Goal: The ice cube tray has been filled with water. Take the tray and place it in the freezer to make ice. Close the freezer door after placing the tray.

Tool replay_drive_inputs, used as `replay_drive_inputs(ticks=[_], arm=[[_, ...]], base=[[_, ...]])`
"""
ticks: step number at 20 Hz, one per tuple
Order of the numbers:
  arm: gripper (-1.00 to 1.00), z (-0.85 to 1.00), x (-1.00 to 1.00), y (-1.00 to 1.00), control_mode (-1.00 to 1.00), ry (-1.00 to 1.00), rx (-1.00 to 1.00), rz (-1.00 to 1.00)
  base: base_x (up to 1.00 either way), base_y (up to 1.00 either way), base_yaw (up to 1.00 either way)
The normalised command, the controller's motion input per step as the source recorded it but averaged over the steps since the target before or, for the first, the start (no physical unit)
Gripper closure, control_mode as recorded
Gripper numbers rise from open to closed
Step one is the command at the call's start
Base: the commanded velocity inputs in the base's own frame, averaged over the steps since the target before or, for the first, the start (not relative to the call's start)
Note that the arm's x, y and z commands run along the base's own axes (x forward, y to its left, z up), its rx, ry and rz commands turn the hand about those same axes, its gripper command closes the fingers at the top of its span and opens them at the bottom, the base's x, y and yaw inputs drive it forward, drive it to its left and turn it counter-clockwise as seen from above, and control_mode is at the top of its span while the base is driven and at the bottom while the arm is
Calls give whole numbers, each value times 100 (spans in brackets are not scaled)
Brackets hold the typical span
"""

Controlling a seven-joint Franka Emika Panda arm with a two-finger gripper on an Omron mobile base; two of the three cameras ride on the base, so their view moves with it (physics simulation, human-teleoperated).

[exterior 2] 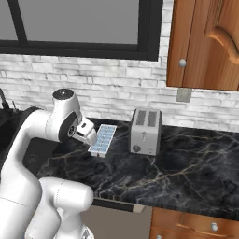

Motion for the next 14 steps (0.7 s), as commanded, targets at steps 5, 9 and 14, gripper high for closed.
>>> replay_drive_inputs(ticks=[5, 9, 14], arm=[[-100, -14, -19, 0, -100, 0, 16, -26], [-100, -20, -8, 0, -100, 0, 18, -24], [-100, -19, -1, -31, -100, 0, 20, -13]], base=[[0, 0, 0], [0, 0, 0], [0, 0, 0]])
